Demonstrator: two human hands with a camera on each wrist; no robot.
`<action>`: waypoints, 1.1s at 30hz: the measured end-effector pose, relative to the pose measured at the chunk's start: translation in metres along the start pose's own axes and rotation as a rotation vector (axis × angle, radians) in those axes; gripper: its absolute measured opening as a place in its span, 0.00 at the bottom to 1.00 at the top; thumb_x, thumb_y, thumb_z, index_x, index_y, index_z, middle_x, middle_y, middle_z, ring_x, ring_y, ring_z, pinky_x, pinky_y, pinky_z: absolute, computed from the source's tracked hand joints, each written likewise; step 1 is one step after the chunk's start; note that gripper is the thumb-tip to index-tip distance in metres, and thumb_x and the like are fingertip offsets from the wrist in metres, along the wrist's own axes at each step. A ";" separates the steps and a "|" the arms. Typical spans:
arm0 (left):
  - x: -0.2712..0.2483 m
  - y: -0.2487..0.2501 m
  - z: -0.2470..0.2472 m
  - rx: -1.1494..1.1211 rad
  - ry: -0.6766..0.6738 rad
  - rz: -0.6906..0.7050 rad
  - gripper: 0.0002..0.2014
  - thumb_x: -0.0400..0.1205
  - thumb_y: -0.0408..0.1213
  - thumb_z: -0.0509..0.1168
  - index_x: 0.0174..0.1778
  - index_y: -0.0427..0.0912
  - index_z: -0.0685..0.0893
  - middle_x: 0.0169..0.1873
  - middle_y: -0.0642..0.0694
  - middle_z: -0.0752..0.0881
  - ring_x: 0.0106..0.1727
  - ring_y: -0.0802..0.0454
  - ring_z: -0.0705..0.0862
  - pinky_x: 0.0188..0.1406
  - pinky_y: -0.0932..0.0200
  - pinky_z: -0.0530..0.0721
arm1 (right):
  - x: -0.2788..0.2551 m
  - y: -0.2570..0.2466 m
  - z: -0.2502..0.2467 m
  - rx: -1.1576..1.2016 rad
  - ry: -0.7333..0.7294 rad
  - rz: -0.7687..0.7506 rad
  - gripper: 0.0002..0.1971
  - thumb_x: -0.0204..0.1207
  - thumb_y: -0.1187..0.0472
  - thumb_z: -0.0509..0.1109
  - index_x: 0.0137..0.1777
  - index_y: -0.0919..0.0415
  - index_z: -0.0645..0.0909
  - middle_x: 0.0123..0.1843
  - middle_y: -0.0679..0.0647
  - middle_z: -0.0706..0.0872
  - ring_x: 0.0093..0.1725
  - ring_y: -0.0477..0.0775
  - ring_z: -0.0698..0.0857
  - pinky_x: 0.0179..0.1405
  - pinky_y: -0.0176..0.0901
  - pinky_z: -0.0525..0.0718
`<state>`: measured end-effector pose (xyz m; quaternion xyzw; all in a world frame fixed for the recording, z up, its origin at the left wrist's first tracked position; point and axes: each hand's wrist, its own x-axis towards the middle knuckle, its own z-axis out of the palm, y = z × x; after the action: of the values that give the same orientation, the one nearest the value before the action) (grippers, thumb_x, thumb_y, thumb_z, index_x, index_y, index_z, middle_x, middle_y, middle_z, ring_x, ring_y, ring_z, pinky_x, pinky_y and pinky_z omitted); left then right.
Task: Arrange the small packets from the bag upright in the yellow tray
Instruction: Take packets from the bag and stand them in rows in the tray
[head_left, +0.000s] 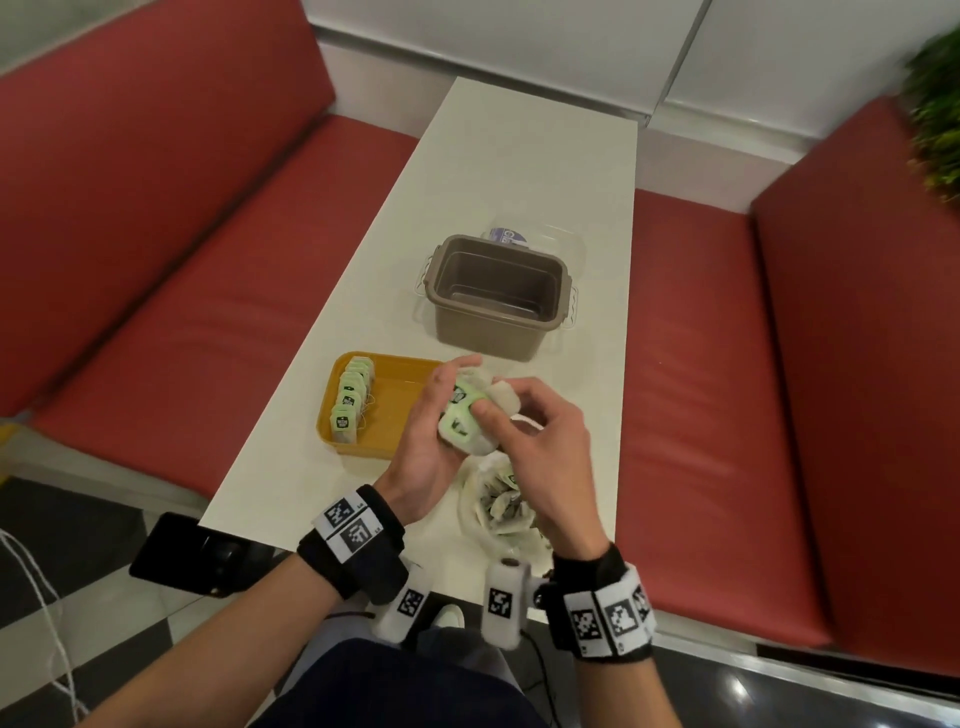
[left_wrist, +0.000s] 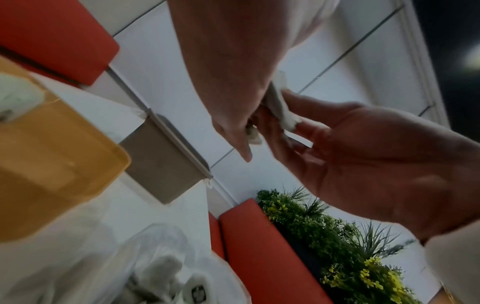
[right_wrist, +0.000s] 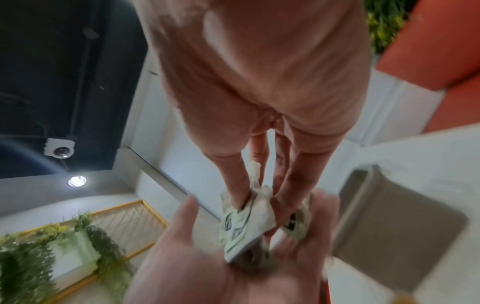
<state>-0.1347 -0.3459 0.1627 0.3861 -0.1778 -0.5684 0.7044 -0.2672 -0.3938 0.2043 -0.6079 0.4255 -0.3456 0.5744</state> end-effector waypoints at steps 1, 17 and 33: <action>0.001 0.000 -0.002 0.004 0.031 -0.017 0.35 0.88 0.59 0.64 0.84 0.38 0.74 0.66 0.30 0.86 0.65 0.35 0.86 0.62 0.41 0.88 | 0.000 0.007 0.010 -0.033 -0.002 0.002 0.05 0.84 0.59 0.83 0.57 0.53 0.92 0.52 0.49 0.96 0.52 0.51 0.96 0.57 0.59 0.95; 0.021 0.057 -0.090 -0.019 0.305 -0.195 0.23 0.91 0.45 0.70 0.70 0.26 0.85 0.61 0.29 0.92 0.59 0.38 0.93 0.60 0.48 0.91 | 0.032 0.012 0.128 -0.479 -0.076 0.001 0.19 0.82 0.54 0.79 0.72 0.42 0.85 0.57 0.41 0.87 0.57 0.40 0.86 0.58 0.33 0.84; 0.046 0.140 -0.150 -0.072 0.241 -0.258 0.10 0.90 0.41 0.72 0.57 0.36 0.87 0.52 0.37 0.93 0.49 0.47 0.93 0.48 0.55 0.93 | 0.065 -0.007 0.184 -0.311 0.055 0.164 0.23 0.81 0.28 0.74 0.67 0.40 0.86 0.49 0.45 0.95 0.44 0.46 0.95 0.55 0.55 0.94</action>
<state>0.0751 -0.3300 0.1621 0.4457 -0.0206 -0.6095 0.6552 -0.0730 -0.3793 0.1884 -0.6431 0.5374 -0.2442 0.4879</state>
